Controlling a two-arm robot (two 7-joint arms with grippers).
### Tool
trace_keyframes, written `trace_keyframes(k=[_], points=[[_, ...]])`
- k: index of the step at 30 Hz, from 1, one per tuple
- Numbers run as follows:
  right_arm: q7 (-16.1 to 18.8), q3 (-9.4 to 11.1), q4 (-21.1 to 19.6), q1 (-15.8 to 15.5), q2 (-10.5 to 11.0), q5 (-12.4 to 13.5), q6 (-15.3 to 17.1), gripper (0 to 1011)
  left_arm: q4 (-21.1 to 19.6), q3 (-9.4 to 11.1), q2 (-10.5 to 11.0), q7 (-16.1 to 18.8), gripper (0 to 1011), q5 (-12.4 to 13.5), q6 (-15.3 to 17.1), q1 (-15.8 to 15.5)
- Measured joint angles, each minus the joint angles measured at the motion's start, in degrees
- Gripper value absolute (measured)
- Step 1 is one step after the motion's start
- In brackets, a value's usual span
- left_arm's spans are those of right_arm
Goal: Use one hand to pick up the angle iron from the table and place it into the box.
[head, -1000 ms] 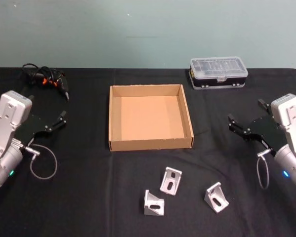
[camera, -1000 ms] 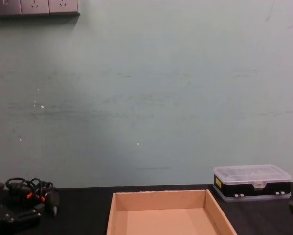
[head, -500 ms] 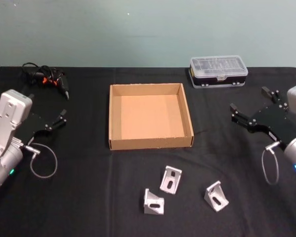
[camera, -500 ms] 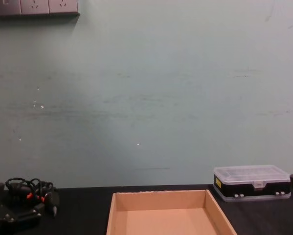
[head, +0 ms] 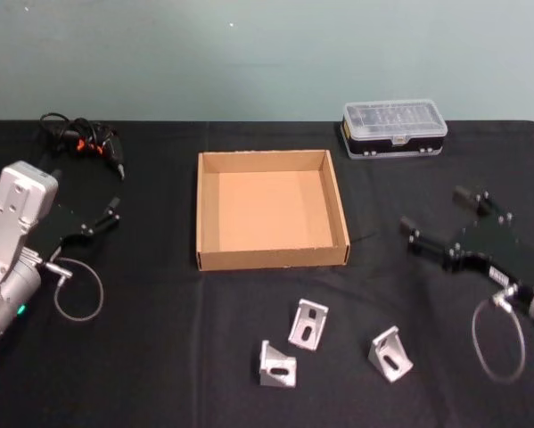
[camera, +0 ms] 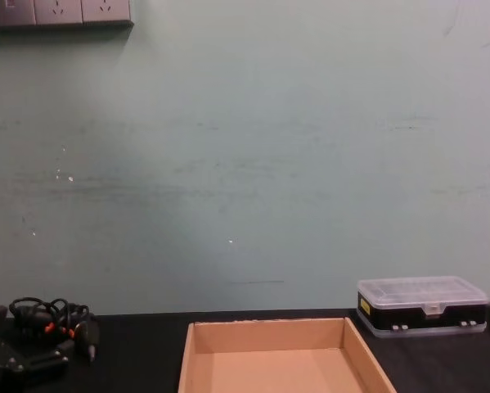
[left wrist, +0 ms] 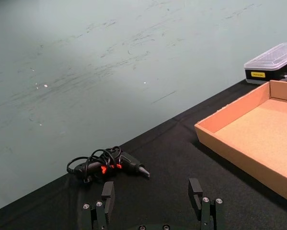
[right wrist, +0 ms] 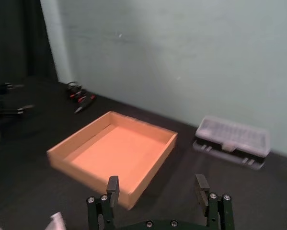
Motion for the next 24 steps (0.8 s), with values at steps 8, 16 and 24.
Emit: trace_keyframes(k=[8,16,24], points=[[4.7,3.7,-6.2,-5.9,1.8,9.6,9.3,1000,0.0,0.0,0.0,0.0,1011,0.0,0.0,0.0],[6.2,4.0,-8.7,-8.1,4.4,14.2,17.3,1000,0.0,0.0,0.0,0.0,1011,0.0,0.0,0.0],[4.4,5.0,-11.0,-9.8,7.8,17.5,22.9,1000,0.0,0.0,0.0,0.0,1011,0.0,0.0,0.0]])
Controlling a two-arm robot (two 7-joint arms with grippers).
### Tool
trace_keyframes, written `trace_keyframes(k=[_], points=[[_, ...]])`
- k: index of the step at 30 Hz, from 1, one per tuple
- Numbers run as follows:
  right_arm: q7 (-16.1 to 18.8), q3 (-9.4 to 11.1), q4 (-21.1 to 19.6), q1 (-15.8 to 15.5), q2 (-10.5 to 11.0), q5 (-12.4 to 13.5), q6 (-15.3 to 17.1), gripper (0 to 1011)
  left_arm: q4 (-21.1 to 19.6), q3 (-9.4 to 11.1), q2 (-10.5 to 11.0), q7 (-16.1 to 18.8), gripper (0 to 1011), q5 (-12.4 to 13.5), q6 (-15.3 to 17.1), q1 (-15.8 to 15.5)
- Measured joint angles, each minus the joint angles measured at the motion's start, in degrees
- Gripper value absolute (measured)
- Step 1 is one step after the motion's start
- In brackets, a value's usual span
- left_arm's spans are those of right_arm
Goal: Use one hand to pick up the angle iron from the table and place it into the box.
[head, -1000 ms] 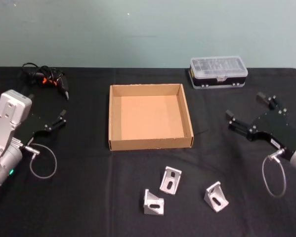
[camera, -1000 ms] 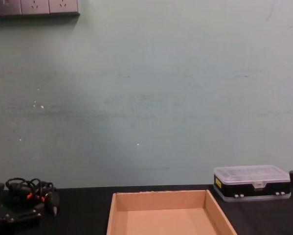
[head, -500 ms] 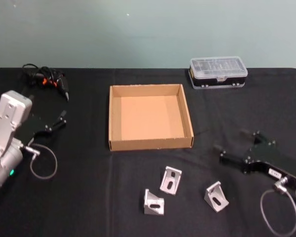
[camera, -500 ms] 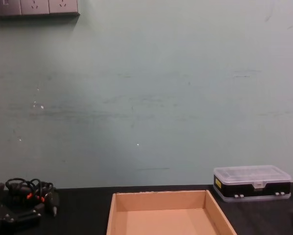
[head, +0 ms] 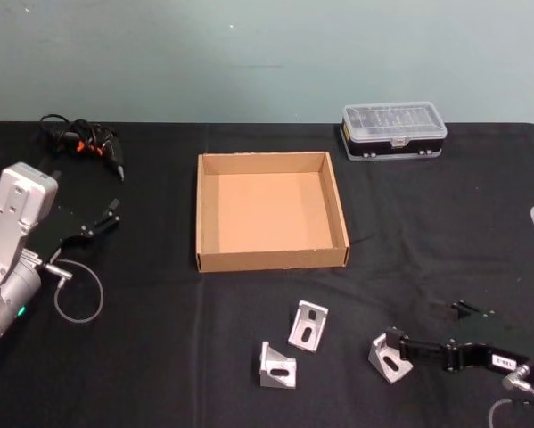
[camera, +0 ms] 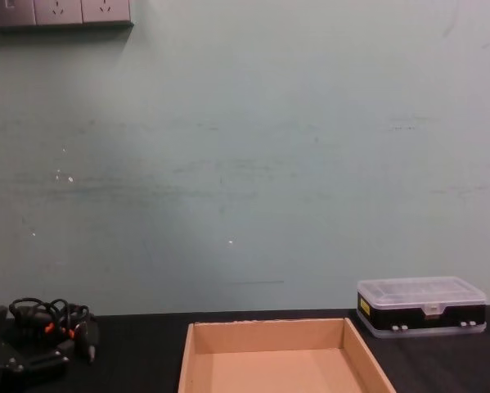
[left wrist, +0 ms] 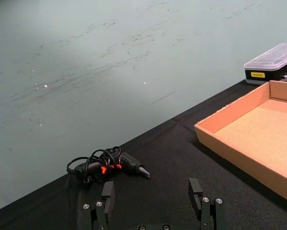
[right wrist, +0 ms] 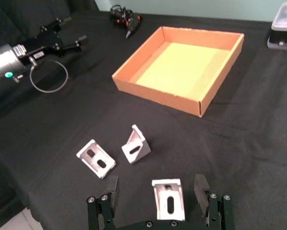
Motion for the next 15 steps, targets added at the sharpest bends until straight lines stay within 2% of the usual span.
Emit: trace_keyframes(k=[5,15], points=[[-0.6,-0.5,-0.2,0.6,1.2,0.9,1.8,1000,0.0,0.0,0.0,0.0,1011,0.0,0.0,0.0],[1.6,-6.6,3.0,6.4,2.9,0.9,5.2,1000,0.0,0.0,0.0,0.0,1011,0.0,0.0,0.0]])
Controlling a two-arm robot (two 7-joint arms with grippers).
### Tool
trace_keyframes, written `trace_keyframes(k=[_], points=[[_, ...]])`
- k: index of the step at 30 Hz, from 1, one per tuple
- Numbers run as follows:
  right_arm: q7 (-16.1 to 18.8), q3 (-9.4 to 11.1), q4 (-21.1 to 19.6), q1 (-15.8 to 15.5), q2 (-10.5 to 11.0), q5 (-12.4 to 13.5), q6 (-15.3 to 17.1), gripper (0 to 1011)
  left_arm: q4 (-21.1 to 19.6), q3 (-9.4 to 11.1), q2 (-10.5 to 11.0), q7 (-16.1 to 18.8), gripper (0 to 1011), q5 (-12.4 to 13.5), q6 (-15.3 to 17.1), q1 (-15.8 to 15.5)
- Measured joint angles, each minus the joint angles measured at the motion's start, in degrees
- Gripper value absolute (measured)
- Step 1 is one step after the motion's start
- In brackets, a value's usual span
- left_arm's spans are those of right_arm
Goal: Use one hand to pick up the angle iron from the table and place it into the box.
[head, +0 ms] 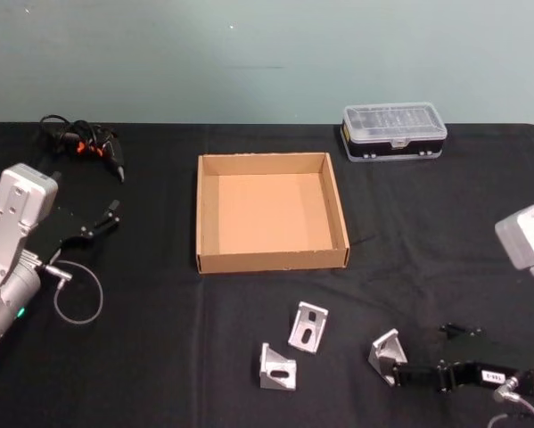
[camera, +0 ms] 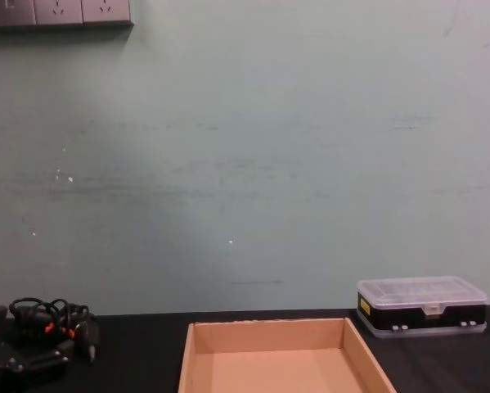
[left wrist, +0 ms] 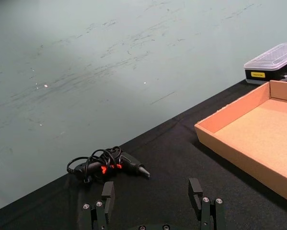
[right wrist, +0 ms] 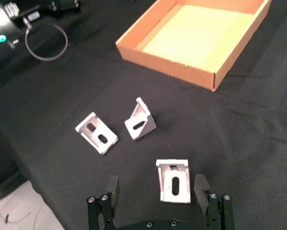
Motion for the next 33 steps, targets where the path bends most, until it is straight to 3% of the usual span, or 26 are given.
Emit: trace_keyframes(k=[15,33], points=[[2.5,-8.3,4.6,9.4,0.1,-2.9,3.1,1000,0.0,0.0,0.0,0.0,1011,0.0,0.0,0.0],[3.4,-13.0,7.7,14.6,-1.8,-5.8,4.2,1000,0.0,0.0,0.0,0.0,1011,0.0,0.0,0.0]])
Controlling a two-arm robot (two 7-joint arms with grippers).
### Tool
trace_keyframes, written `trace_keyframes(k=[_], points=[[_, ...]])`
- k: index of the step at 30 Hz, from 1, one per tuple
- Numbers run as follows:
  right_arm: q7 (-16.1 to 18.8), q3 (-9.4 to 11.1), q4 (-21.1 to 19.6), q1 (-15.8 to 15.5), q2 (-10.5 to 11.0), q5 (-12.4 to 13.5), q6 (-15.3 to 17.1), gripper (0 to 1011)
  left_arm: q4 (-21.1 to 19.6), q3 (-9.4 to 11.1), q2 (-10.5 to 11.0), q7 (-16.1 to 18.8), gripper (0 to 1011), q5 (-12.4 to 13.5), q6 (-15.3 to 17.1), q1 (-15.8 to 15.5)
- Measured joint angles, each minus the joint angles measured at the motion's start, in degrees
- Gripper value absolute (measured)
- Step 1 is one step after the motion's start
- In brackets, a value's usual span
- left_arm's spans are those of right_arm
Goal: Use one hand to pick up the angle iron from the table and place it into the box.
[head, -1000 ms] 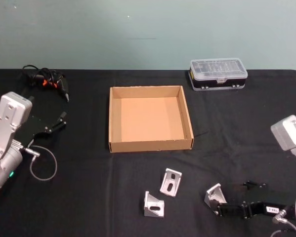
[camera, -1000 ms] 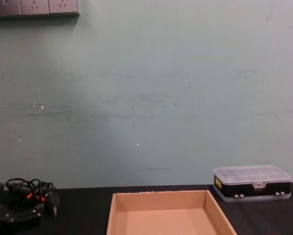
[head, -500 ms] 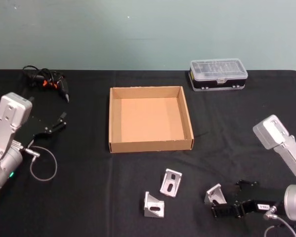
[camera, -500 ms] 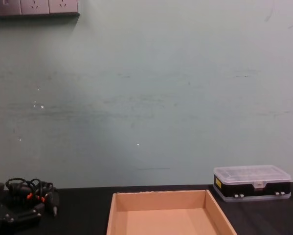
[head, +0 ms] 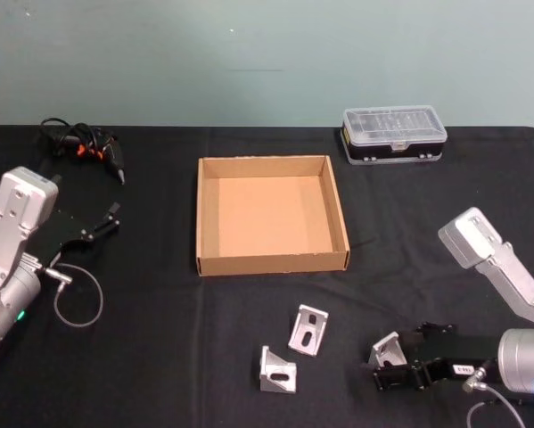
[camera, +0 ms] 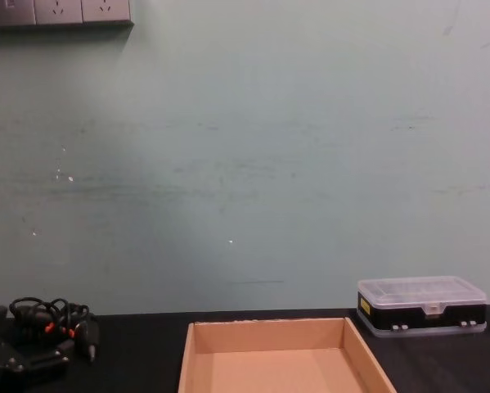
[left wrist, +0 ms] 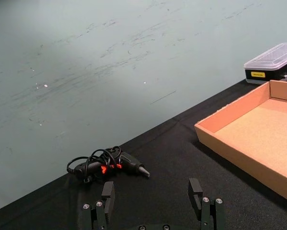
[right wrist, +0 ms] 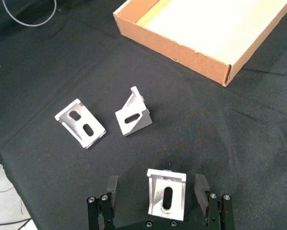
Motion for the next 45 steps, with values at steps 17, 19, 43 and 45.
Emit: trace_keyframes(k=[17,19,43,45], points=[[1.3,-1.8,1.8,2.7,-1.6,-2.7,0.7,1000,0.0,0.0,0.0,0.0,1011,0.0,0.0,0.0],[1.5,-1.9,1.8,2.8,-1.6,-3.0,0.8,1000,0.0,0.0,0.0,0.0,1011,0.0,0.0,0.0],[2.8,-2.1,2.1,3.4,-2.5,-5.8,1.0,500,0.0,0.0,0.0,0.0,1011,0.0,0.0,0.0],[3.0,-2.2,2.2,3.5,-2.6,-6.1,1.1,490,0.0,0.0,0.0,0.0,1011,0.0,0.0,0.0]])
